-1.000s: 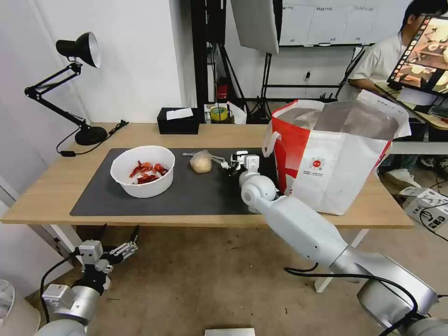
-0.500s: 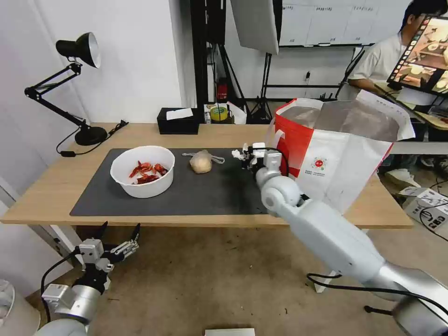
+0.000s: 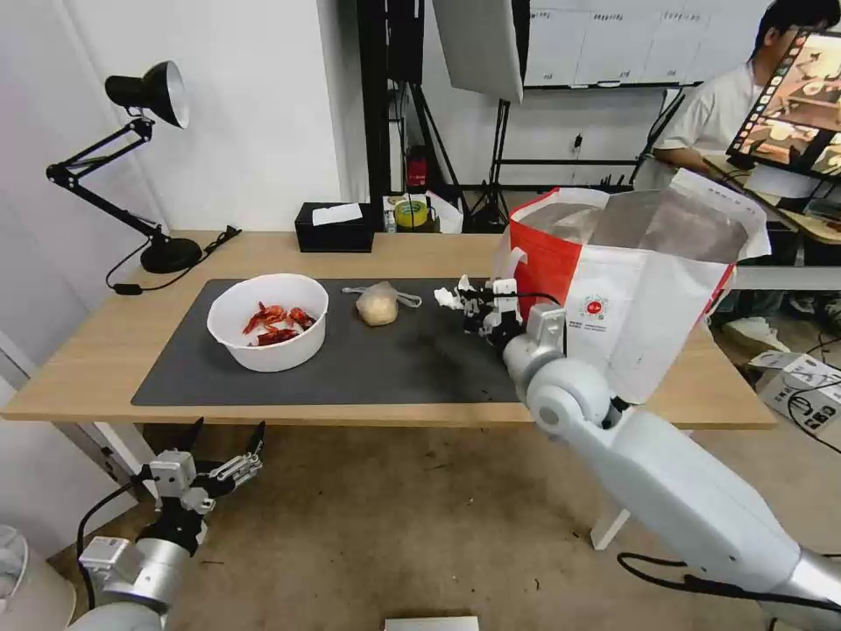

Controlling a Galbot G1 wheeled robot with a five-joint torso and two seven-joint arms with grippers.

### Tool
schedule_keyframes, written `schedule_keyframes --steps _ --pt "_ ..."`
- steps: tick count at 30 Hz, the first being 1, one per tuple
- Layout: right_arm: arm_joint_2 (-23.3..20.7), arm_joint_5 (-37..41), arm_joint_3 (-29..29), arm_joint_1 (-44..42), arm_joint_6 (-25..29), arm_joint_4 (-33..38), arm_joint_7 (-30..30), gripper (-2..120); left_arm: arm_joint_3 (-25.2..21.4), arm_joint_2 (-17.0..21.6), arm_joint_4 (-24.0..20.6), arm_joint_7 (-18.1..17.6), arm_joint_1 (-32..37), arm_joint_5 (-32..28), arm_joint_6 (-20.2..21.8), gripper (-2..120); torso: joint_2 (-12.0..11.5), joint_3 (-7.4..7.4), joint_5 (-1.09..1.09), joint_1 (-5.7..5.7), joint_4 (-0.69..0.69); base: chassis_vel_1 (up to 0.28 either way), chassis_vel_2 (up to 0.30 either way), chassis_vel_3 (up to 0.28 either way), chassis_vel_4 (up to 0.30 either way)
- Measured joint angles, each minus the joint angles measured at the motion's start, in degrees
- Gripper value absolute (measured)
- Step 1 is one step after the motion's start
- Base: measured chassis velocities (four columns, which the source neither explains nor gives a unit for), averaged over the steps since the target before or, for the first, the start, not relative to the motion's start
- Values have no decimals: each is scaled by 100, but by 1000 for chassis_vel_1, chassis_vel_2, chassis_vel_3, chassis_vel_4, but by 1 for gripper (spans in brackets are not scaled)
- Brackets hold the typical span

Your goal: Pick up the trash from the table and place it into the takeout bag.

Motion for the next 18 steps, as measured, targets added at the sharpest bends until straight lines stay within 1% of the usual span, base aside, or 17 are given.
schedule_keyframes --steps 2,3,6,7,10,11,13,14,17,18 --pt "-79 -58 134 -138 167 136 -112 0 -4 -25 -16 0 20 21 0 100 0 0 0 0 0 0 0 0 0" --pt "-79 -58 134 -138 167 136 -112 0 -4 -25 -16 0 20 21 0 100 0 0 0 0 0 0 0 0 0" --pt "-242 -378 392 -289 483 337 -194 0 9 -48 -52 -2 30 42 -2 100 0 0 0 0 1 0 0 0 0" --pt "-242 -378 392 -289 483 337 -194 0 9 -48 -52 -2 30 42 -2 100 0 0 0 0 1 0 0 0 0" --pt "-452 -730 809 -444 790 586 -237 0 54 -59 -71 -2 32 61 -10 100 0 0 0 0 0 0 0 0 0" --pt "-452 -730 809 -444 790 586 -237 0 54 -59 -71 -2 32 61 -10 100 0 0 0 0 0 0 0 0 0" --pt "-630 -800 1097 -480 898 777 -243 0 81 -63 -81 -3 32 78 -14 100 0 0 0 0 0 0 0 0 0" --pt "-630 -800 1097 -480 898 777 -243 0 81 -63 -81 -3 32 78 -14 100 0 0 0 0 0 0 0 0 0" --pt "-911 -844 1533 -378 918 888 -229 0 134 -62 -89 -2 30 121 -20 100 0 0 0 0 0 0 0 0 0" --pt "-911 -844 1533 -378 918 888 -229 0 134 -62 -89 -2 30 121 -20 100 0 0 0 0 0 0 0 0 0"
